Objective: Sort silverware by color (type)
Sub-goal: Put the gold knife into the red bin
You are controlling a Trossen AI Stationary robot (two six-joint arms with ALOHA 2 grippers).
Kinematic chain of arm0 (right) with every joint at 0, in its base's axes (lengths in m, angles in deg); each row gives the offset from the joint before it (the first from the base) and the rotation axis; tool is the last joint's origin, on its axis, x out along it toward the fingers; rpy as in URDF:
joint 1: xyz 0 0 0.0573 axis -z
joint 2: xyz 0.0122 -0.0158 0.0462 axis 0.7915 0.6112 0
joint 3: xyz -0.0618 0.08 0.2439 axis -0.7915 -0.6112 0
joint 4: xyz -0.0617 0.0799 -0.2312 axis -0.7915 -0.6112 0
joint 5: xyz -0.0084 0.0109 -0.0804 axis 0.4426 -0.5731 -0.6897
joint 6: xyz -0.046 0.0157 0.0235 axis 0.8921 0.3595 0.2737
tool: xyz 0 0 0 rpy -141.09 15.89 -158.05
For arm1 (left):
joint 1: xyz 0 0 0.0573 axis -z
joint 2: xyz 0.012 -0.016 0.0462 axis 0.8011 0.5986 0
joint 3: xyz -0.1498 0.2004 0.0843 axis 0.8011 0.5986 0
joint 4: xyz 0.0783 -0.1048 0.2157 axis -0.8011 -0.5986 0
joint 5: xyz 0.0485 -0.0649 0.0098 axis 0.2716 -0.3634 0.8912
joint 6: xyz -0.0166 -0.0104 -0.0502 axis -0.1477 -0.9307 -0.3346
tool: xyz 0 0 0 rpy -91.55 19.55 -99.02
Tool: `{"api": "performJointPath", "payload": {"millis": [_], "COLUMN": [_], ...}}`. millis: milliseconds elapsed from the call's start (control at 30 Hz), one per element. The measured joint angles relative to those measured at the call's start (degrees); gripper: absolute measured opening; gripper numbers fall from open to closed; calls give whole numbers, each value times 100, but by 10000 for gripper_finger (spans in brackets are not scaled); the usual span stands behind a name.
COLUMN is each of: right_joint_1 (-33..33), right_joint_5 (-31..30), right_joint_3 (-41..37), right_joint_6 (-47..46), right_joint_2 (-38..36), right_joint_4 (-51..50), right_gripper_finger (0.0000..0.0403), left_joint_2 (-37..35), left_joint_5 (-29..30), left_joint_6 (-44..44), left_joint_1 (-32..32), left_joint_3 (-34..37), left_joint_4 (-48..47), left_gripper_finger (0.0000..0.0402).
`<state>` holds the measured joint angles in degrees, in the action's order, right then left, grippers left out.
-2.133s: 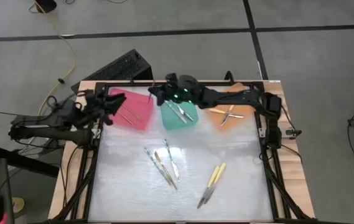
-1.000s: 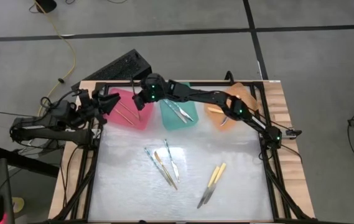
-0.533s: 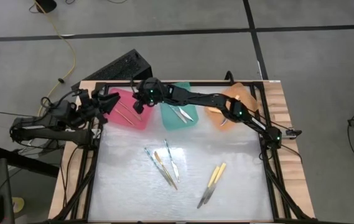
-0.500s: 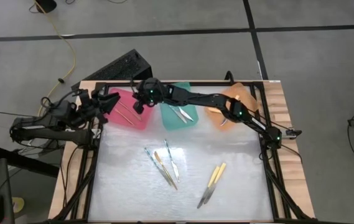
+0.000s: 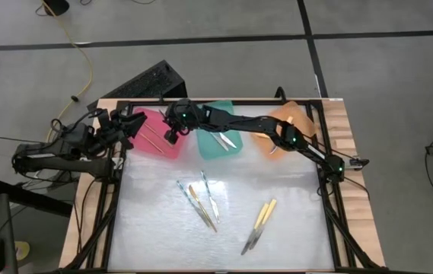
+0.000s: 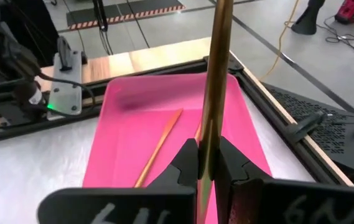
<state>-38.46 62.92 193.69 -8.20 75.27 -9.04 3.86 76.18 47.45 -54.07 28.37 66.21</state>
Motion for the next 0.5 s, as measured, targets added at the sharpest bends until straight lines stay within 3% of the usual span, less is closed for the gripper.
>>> {"api": "performJointPath", "payload": {"millis": [500], "right_joint_1": [-122], "right_joint_5": [-87], "right_joint_3": [15], "right_joint_6": [361], "right_joint_2": [341], "right_joint_4": [168], "right_gripper_finger": [22], "left_joint_2": [2], "left_joint_5": [-2], "left_joint_6": [-87], "left_joint_1": [0], "left_joint_3": [0], "left_joint_4": [-119], "left_gripper_finger": [109]}}
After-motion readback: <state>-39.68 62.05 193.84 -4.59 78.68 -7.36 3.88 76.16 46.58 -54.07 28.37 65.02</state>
